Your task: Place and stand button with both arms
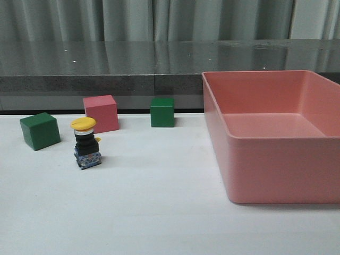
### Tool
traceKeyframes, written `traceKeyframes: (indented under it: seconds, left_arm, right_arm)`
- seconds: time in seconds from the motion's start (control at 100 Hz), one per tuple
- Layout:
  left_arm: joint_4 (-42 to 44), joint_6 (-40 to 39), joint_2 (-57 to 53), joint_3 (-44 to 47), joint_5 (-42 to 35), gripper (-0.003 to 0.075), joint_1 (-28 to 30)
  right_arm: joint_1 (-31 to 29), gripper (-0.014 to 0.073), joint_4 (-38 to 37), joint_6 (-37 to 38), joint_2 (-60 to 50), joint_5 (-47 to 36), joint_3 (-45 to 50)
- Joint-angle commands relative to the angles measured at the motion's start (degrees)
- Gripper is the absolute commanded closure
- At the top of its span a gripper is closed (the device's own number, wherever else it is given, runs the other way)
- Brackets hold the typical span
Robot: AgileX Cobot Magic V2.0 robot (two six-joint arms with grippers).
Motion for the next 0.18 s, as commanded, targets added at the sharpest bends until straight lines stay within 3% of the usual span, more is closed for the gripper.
traceKeyframes:
  seconds: [0.0,0.17]
  left_arm:
    - [-0.03,-0.62,-1.77,2.68,-4.86,0.074,-0.03]
    - [-0.03,-0.62,-1.77,2.68,-4.86,0.074,-0.03]
  right_arm:
    - [-0.27,0.0654,-0.51,0.05,-1.31,-4.64,-0.87]
    - [-0.27,0.0654,-0.51,0.05,-1.31,-4.64,-0.87]
